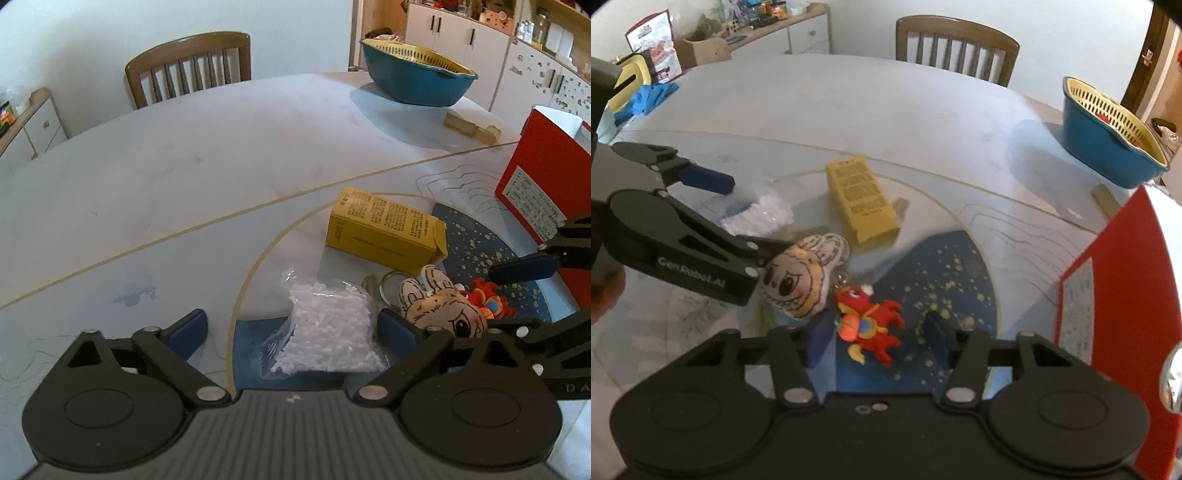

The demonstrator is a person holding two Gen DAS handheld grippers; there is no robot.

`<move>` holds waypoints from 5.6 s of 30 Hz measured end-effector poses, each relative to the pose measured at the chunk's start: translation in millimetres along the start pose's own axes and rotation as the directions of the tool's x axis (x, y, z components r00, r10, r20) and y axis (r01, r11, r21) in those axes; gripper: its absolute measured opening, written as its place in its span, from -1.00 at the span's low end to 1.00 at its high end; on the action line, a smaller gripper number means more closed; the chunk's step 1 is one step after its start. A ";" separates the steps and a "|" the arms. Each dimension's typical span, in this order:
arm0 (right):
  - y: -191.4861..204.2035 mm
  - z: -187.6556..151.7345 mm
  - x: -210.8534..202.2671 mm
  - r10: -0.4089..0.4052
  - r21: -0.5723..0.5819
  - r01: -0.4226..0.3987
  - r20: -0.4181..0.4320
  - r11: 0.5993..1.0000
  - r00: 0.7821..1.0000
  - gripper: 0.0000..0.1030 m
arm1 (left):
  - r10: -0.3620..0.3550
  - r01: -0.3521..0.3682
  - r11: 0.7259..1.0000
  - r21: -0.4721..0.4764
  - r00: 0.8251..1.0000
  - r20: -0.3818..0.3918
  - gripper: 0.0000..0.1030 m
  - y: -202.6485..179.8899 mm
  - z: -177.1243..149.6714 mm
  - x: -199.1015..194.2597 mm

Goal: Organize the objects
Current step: 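Grasp the clear white bead bag with the left tool while the right tool grasps the red dragon toy, then carry the white bead bag and red dragon toy into the red shoebox with both tools, then open both tools, releasing the bead bag and dragon toy in the box, then move both tools back over the blue plate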

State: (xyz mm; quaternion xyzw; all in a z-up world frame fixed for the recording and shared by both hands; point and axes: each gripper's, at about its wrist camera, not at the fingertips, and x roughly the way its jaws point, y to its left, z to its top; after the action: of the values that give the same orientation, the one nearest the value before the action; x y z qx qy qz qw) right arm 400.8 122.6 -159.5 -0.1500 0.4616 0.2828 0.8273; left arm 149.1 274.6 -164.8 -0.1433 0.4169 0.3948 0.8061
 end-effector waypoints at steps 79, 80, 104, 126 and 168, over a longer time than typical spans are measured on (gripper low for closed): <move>-251.3 -70.3 -195.6 -0.137 0.268 0.079 0.206 0.960 0.969 -0.29 | -0.150 0.149 0.969 0.195 0.989 -0.010 -0.28 -297.0 117.7 -68.2; -255.9 -71.0 -193.0 -0.138 0.270 0.081 0.202 0.960 0.970 -0.29 | -0.146 0.147 0.969 0.201 0.989 -0.015 -0.28 -300.5 117.4 -64.9; -306.1 -53.9 -91.8 -0.080 0.330 0.069 0.022 0.941 0.997 -0.29 | -0.110 0.155 0.947 0.282 0.979 -0.170 -0.28 -362.0 113.5 18.5; -305.0 -67.9 -74.6 0.002 0.363 0.017 -0.053 0.932 0.999 -0.16 | -0.114 0.160 0.942 0.295 0.979 -0.167 0.10 -366.8 105.0 16.1; -209.5 -55.0 -199.8 -0.001 0.391 -0.097 0.242 0.915 0.970 0.86 | -0.171 0.165 0.984 0.068 0.981 0.093 0.61 -208.1 91.8 -118.2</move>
State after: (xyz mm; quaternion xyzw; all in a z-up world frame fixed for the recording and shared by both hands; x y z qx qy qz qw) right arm 407.8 -137.8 -21.8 0.0687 0.4110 0.2188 0.8823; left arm 317.5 130.2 -36.3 -0.1340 0.3748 0.3192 0.8600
